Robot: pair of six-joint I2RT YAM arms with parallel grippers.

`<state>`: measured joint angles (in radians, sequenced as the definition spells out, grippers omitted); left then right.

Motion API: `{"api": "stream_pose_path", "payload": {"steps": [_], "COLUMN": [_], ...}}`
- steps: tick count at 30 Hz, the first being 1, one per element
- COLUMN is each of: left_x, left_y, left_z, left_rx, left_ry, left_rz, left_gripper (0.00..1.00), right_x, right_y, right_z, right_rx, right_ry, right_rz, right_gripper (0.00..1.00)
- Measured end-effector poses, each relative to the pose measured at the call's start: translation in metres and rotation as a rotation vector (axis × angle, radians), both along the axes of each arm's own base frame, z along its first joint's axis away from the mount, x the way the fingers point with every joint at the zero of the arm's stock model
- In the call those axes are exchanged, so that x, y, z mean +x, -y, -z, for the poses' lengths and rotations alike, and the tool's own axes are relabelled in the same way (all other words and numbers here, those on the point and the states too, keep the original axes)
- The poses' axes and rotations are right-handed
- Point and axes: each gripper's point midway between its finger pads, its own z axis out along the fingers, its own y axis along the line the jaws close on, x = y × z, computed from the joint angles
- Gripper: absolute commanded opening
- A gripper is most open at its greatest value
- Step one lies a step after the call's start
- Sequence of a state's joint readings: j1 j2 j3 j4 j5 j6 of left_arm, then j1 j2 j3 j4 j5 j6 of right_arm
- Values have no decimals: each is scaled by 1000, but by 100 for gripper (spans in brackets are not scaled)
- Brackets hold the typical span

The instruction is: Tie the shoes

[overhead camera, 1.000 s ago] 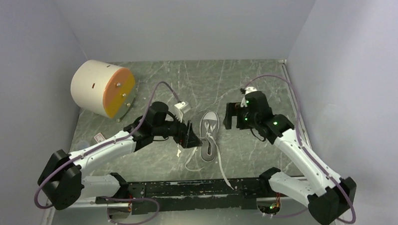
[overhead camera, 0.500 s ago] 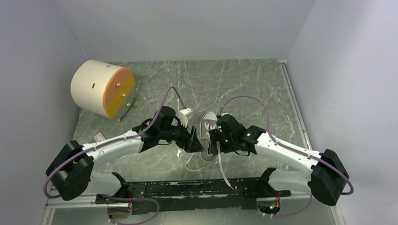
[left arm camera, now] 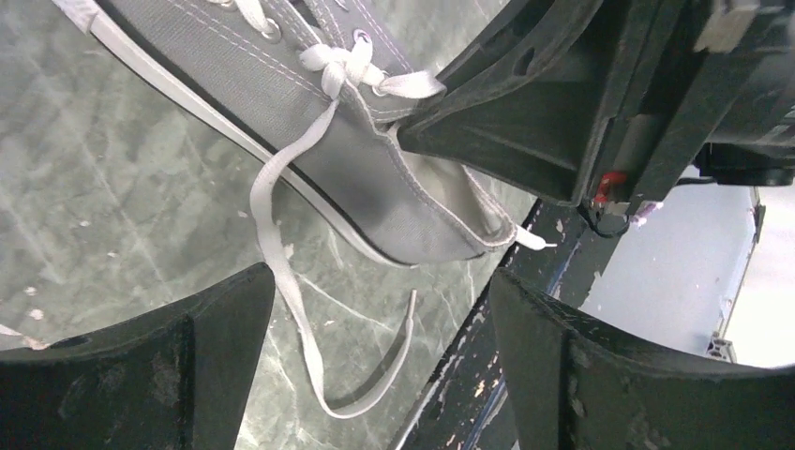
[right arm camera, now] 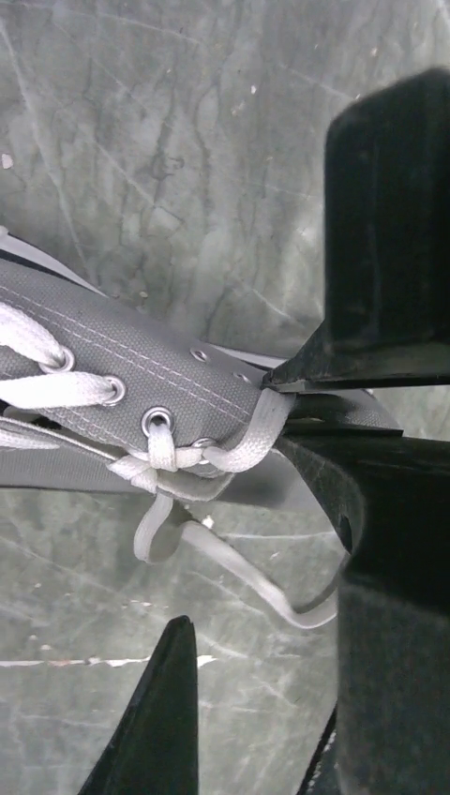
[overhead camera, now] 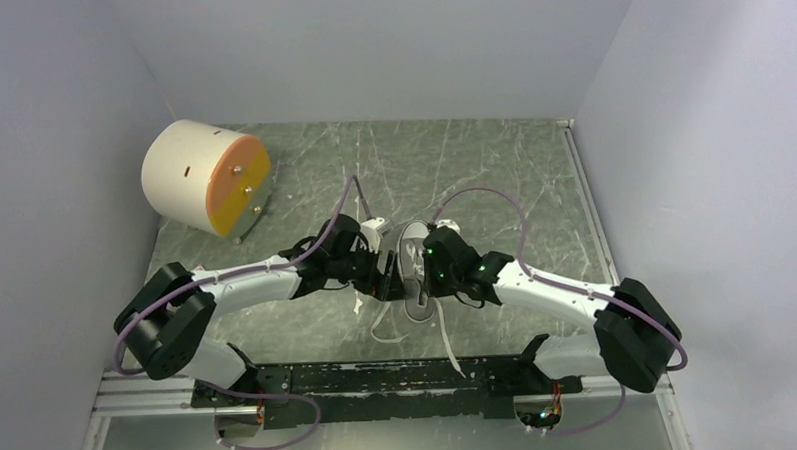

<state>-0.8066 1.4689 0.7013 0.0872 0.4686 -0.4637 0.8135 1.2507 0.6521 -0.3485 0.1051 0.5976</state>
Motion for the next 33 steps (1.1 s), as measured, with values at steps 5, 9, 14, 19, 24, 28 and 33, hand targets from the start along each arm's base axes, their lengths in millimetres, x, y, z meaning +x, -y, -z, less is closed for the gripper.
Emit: {"api": "stream_pose_path", "payload": {"steps": [5, 9, 14, 19, 24, 28, 33], "left_x": [18, 33, 52, 59, 58, 57, 54], "left_y": [-8, -19, -32, -38, -38, -38, -41], "left_z": [0, 0, -4, -4, -2, 10, 23], "left_rx": [9, 18, 7, 7, 13, 36, 89], "left_ry": [6, 14, 22, 20, 20, 1, -41], "left_rz": [-61, -119, -186, -211, -199, -185, -177], "left_gripper": [91, 90, 89, 88, 87, 85, 87], "right_x": [10, 17, 38, 52, 61, 64, 60], "right_y": [-7, -17, -34, -32, -13, -11, -24], "right_z": [9, 11, 9, 6, 5, 5, -10], "right_rx": [0, 27, 32, -6, 7, 25, 68], "right_ry": [10, 21, 50, 98, 104, 94, 33], "right_rz": [16, 31, 36, -9, -36, -47, -71], "right_gripper": [0, 0, 0, 0, 15, 38, 66]}}
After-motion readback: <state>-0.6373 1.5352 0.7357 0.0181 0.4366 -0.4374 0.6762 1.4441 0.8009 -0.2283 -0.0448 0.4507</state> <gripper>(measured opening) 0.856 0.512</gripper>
